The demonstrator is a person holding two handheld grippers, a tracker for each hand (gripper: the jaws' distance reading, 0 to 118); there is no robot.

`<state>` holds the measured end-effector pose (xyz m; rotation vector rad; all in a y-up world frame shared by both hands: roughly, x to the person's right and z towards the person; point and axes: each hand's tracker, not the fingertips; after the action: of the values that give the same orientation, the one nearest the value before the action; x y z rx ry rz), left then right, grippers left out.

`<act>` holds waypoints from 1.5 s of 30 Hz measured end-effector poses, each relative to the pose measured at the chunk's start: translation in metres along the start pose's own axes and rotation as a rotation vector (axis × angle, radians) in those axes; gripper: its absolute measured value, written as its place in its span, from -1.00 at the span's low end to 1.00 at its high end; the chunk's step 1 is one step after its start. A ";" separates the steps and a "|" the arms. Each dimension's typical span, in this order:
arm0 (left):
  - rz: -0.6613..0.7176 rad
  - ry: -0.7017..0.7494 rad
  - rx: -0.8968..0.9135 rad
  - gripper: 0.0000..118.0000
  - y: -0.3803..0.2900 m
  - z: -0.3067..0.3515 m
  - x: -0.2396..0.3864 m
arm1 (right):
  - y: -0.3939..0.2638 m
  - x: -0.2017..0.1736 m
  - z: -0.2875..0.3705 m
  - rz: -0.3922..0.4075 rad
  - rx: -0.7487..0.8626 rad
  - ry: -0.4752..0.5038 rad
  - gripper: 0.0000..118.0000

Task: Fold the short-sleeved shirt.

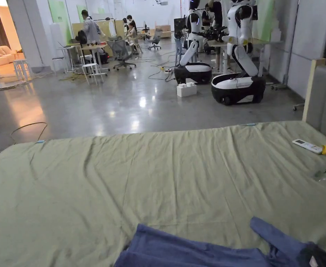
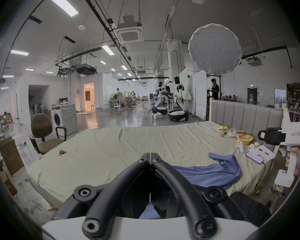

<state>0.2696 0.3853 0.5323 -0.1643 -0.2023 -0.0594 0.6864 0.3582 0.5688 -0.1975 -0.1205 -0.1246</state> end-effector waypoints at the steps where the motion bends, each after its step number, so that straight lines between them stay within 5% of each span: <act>1: 0.004 -0.007 -0.002 -1.00 0.000 -0.003 0.002 | 0.000 0.000 0.001 0.003 0.000 -0.008 -1.00; 13: 0.121 -0.196 -0.303 -0.97 -0.033 -0.160 0.016 | -0.030 0.031 -0.005 -0.021 -0.097 -0.047 -1.00; 16: 0.120 -0.275 -0.387 -0.25 -0.045 -0.241 0.017 | -0.047 0.049 -0.014 -0.062 -0.144 -0.083 -1.00; 17: 0.084 -0.278 -0.427 0.13 -0.051 -0.271 0.021 | -0.052 0.055 -0.018 -0.081 -0.161 -0.092 -1.00; 19: 0.034 -0.278 -0.515 0.34 -0.065 -0.325 0.025 | -0.060 0.065 -0.024 -0.104 -0.192 -0.112 -1.00; 28: -0.031 -0.234 -0.723 0.30 -0.138 -0.475 0.038 | -0.082 0.098 -0.029 -0.058 -0.327 -0.240 -1.00; 29: -0.037 -0.223 -0.733 0.05 -0.144 -0.481 0.040 | -0.083 0.100 -0.029 -0.042 -0.340 -0.257 -1.00; 33: -0.060 -0.190 -0.765 -0.12 -0.146 -0.480 0.051 | -0.086 0.106 -0.030 -0.070 -0.347 -0.269 -1.00; 36: -0.227 -0.219 -0.755 -0.81 -0.145 -0.471 0.065 | -0.085 0.109 -0.039 -0.078 -0.349 -0.262 -1.00; 39: -0.302 -0.187 -0.792 -0.84 -0.151 -0.477 0.082 | -0.074 0.112 -0.062 -0.030 -0.353 -0.241 -1.00; 42: -0.239 -0.157 -0.872 -0.85 -0.151 -0.492 0.085 | -0.054 0.127 -0.103 -0.040 -0.339 -0.193 -0.99; 43: -0.234 -0.153 -0.889 -0.85 -0.149 -0.496 0.087 | -0.051 0.134 -0.118 -0.057 -0.340 -0.183 -0.92; 45: -0.271 -0.164 -0.917 -0.85 -0.146 -0.500 0.090 | -0.049 0.151 -0.159 -0.089 -0.367 -0.149 -0.11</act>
<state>0.4445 0.1533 0.0904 -1.0583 -0.3503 -0.4106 0.8459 0.2620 0.4432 -0.5682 -0.2548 -0.2208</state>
